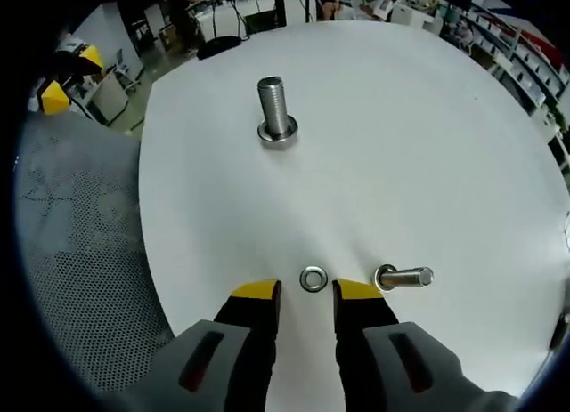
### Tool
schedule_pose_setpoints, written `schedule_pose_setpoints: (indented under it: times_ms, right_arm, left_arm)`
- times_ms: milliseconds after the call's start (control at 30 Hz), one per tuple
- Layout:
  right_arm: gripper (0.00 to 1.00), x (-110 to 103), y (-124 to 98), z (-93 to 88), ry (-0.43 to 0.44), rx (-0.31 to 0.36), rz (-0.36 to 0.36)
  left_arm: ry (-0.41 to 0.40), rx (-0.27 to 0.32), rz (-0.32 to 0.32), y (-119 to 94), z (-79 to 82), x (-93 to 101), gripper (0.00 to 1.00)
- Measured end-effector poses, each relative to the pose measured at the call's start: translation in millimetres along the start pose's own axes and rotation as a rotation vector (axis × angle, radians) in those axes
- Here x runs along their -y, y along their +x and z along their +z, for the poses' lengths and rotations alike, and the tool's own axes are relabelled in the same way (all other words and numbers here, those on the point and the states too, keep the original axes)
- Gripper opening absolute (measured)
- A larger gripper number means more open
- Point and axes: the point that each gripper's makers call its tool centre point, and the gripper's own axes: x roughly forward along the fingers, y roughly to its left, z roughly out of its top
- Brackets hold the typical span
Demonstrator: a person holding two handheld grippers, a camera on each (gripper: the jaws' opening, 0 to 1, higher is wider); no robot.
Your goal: Place the washer onto the threaded stud by aligning its center hole with the stud, sliding it down to the base, and recovering from edge contact or off-axis alignment until the washer reaches the visible bottom stop.
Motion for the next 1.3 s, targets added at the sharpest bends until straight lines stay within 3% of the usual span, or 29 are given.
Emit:
schedule_pose_setpoints:
  times_ms: [100, 400, 700, 833, 1100, 1233, 1300]
  right_arm:
    - [0.19, 4.6, 0.2, -0.9, -0.043, -0.012, -0.010]
    - [0.16, -1.1, 3.4, 2.0, -0.177, -0.064, 0.020]
    - [0.15, -1.2, 3.7, 1.6, -0.278, -0.263, 0.038]
    - [0.15, -1.1, 6.2, 2.7, -0.261, -0.330, 0.015]
    - [0.15, -3.1, 4.7, 1.5, -0.270, -0.338, -0.025]
    - [0.14, -2.2, 3.7, 1.2, -0.240, -0.300, -0.033]
    - [0.14, -2.1, 3.5, 1.9, -0.218, -0.248, -0.023]
  left_arm:
    - [0.011, -0.020, -0.009, 1.1, -3.8, 2.2, 0.26]
    - [0.013, -0.013, -0.013, 1.2, -1.9, 2.5, 0.25]
    - [0.014, -0.018, -0.013, 1.5, -2.3, 2.8, 0.25]
    - [0.011, -0.017, -0.011, 1.5, -2.1, 2.6, 0.25]
    - [0.013, -0.016, -0.006, 0.9, -1.7, 2.6, 0.25]
    - [0.004, 0.002, 0.008, -0.8, 0.8, -0.6, 0.25]
    - [0.002, 0.007, 0.008, -1.3, 1.7, -0.3, 0.25]
